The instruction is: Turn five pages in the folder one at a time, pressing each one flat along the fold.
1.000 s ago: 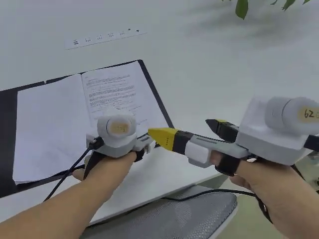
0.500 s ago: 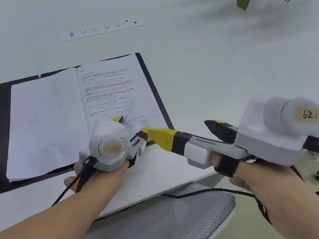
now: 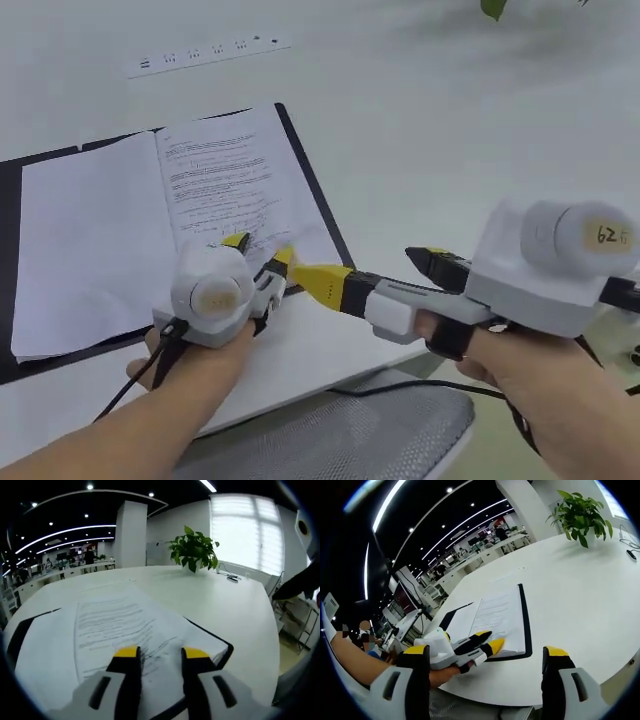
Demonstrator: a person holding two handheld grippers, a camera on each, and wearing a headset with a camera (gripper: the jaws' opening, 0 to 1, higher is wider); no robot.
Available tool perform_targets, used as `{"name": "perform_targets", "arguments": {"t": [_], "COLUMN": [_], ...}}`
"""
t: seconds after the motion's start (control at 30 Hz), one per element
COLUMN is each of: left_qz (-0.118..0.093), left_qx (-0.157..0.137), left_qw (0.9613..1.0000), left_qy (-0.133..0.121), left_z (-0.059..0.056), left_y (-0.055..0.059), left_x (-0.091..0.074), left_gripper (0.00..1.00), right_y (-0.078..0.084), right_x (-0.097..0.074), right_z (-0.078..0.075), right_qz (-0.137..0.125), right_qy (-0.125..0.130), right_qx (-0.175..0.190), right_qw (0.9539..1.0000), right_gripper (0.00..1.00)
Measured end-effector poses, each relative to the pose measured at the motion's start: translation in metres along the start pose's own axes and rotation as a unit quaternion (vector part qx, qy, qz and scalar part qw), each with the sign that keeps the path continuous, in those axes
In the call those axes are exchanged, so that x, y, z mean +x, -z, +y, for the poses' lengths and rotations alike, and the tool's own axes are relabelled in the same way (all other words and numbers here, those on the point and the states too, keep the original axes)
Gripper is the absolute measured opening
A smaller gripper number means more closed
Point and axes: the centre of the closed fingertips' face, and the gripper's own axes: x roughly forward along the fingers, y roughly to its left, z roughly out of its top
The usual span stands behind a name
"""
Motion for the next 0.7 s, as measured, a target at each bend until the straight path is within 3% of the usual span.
{"name": "perform_targets", "arguments": {"t": [0.2, 0.27, 0.5, 0.57, 0.6, 0.7], "left_qz": [0.002, 0.002, 0.001, 0.001, 0.001, -0.002], "left_qx": [-0.003, -0.016, -0.034, -0.036, -0.039, -0.042], "left_qw": [1.0000, 0.9999, 0.9994, 0.9993, 0.9992, 0.9991], "left_qy": [0.000, -0.002, -0.005, -0.004, -0.005, -0.004], "left_z": [0.002, 0.003, 0.007, 0.006, 0.006, 0.007], "left_y": [0.000, 0.000, -0.001, -0.001, -0.001, -0.001], "left_x": [0.000, 0.000, 0.000, -0.001, -0.001, -0.001], "left_gripper": [0.27, 0.25, 0.21, 0.21, 0.21, 0.21], "right_y": [-0.001, -0.002, 0.000, 0.003, 0.012, 0.021], "right_x": [0.008, 0.011, 0.025, 0.031, 0.036, 0.049], "right_z": [-0.003, -0.004, 0.005, 0.008, 0.012, 0.008], "right_qz": [0.009, 0.012, 0.031, 0.040, 0.062, 0.083], "right_qy": [-0.005, -0.008, -0.031, -0.040, -0.056, -0.063], "right_qx": [0.000, 0.004, 0.013, 0.022, 0.038, 0.057], "right_qw": [0.9999, 0.9999, 0.9990, 0.9982, 0.9958, 0.9929], "right_gripper": [0.91, 0.90, 0.85, 0.83, 0.80, 0.75]}}
